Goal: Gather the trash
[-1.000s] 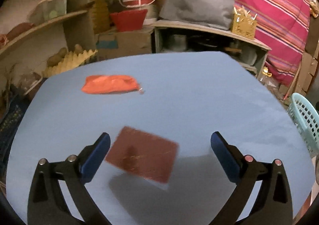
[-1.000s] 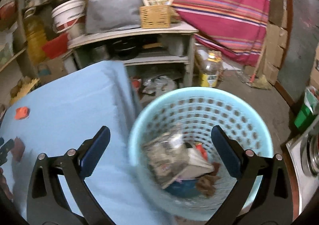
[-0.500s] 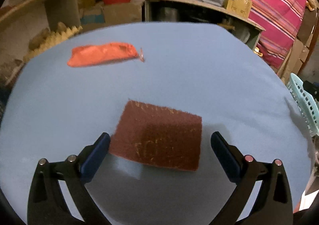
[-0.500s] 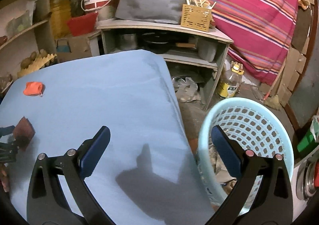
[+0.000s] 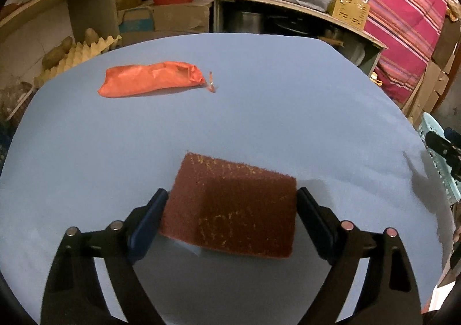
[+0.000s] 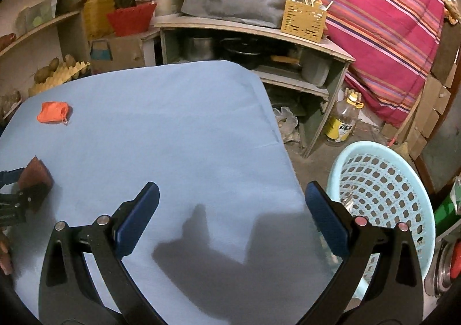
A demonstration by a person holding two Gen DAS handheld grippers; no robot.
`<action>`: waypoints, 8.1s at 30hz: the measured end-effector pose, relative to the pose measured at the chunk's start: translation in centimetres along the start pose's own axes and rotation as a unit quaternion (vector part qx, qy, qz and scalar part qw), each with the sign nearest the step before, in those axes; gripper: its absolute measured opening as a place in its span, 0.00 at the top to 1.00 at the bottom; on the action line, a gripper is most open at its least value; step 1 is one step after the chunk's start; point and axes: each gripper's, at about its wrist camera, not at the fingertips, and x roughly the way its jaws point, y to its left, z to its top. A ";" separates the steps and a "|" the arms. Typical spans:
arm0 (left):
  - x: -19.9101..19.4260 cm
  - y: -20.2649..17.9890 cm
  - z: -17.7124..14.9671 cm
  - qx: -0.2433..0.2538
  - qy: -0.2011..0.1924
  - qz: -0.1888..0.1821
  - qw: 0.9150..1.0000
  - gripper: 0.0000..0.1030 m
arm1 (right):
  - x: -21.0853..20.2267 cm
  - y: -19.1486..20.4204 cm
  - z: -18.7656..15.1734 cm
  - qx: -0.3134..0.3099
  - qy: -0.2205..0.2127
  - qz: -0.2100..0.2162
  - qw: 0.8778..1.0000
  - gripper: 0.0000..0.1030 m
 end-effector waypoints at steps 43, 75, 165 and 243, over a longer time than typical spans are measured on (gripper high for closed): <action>-11.5 20.9 2.4 -0.192 -0.148 0.127 0.962 0.15 | 11.7 30.2 10.5 -0.117 0.033 0.104 0.987 0.08; -14.5 12.7 3.8 -0.135 -0.174 0.139 0.966 0.15 | 0.0 7.5 7.3 -0.038 -0.020 0.064 0.997 0.86; -6.2 -29.7 2.5 0.085 -0.175 -0.022 0.981 0.07 | -3.6 -26.7 -7.6 0.197 0.036 -0.013 0.980 0.11; -21.6 -12.5 -20.0 -0.014 -0.265 0.125 0.956 0.04 | -23.1 -0.1 -19.4 0.036 -0.188 0.051 0.980 0.04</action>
